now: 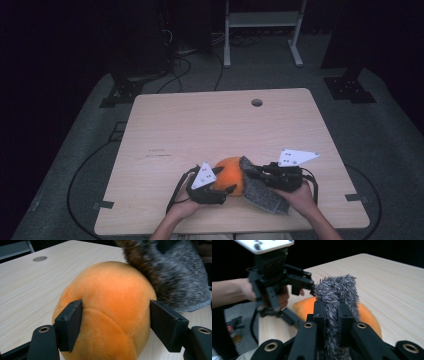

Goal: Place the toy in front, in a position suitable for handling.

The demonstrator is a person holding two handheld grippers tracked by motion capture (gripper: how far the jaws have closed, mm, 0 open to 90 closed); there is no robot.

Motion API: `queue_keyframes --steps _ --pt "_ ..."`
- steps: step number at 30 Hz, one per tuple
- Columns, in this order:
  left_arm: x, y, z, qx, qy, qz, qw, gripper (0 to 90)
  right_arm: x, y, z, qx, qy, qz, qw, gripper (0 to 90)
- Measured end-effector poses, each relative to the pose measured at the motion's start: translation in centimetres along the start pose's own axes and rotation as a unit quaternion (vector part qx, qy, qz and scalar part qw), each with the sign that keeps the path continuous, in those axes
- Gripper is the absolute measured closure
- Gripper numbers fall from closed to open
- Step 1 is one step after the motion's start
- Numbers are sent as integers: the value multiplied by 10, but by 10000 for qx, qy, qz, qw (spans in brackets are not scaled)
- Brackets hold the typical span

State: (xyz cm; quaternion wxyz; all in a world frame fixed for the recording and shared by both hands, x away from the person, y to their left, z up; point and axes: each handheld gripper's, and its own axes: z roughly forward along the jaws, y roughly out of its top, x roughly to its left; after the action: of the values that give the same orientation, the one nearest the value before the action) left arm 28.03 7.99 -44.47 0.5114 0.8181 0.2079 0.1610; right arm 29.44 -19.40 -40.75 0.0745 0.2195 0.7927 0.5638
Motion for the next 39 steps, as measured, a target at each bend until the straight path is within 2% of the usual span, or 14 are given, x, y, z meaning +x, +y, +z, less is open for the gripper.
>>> queue_keyframes --steps 7,11,13,15,17,20,22,24,27,29,31,34,36,39 --pt "0 -1 -1 -32 -28 10 10000 291 -23 -20 -8 449 -815 266 9953 803" --pt "-3 3 3 -22 -11 144 9999 299 -11 -6 -10 0 -416 81 9991 803" --pt "-3 4 2 -27 -19 140 9999 294 -4 1 -2 109 -382 -136 9991 802" --pt "0 6 -1 -85 -86 -55 9999 238 -3 -3 7 386 -520 -317 9974 802" --pt "5 9 -5 -195 -85 -562 9982 171 -7 -9 7 363 -385 -142 9985 802" --pt "14 6 0 142 -72 -1145 9933 95 -9 -10 1 410 -457 -128 9980 802" --pt "14 0 2 103 -200 -1341 9907 134 -11 -11 -2 461 -521 -95 9975 801" --pt "11 2 0 118 -142 -1108 9937 239 -8 -8 -6 474 -642 -187 9966 802" --pt "5 8 1 135 -74 -655 9977 283 3 3 -10 294 -328 -312 9985 803" --pt "-6 12 4 168 -26 -84 9998 293 13 9 -3 261 6 -509 9984 802" --pt "-16 15 4 304 122 458 9984 295 21 11 6 438 4 -720 9964 802" --pt "-14 10 2 291 81 426 9986 307 19 7 9 526 -116 -788 9954 802" --pt "-11 8 1 250 38 375 9990 304 10 4 3 597 -398 -768 9945 802" --pt "-11 8 2 199 50 329 9992 297 -2 -2 -6 618 -602 -508 9950 803"
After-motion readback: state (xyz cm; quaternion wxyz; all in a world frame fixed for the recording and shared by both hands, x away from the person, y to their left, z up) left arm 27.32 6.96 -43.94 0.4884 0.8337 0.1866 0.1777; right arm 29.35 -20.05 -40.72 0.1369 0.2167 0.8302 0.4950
